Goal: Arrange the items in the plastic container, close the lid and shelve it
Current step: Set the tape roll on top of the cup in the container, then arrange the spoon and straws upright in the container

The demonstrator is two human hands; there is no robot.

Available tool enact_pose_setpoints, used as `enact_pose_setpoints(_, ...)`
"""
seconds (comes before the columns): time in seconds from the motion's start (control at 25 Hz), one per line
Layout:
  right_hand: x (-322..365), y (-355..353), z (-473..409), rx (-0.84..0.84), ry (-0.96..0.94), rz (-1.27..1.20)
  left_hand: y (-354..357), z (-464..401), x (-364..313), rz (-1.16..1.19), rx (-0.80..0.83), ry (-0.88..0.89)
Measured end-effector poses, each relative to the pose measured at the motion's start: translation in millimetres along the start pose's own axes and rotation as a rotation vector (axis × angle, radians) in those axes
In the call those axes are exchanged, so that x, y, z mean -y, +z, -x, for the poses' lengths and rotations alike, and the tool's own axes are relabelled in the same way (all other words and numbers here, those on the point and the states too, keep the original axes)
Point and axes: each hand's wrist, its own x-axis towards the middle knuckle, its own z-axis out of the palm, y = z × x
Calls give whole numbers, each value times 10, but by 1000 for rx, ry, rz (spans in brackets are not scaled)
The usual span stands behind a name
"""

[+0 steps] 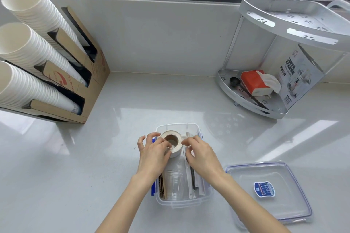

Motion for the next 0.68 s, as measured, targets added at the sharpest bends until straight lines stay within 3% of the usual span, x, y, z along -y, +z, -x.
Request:
enact_pose_setpoints(0.16, -137, -123, 9, -148, 94, -117, -93, 5, -132, 88, -36, 30)
enact_pose_setpoints(0.28, -231, -169, 66, -156, 225, -202, -57, 32, -317, 148, 51, 35)
enact_pose_setpoints(0.48, -312, -119, 154, -101, 337, -287, 113, 63, -576, -81, 330, -21)
enact_pose_setpoints(0.68, -337, -108, 153, -85, 364, -356, 204, 5, -721, -156, 408, -49)
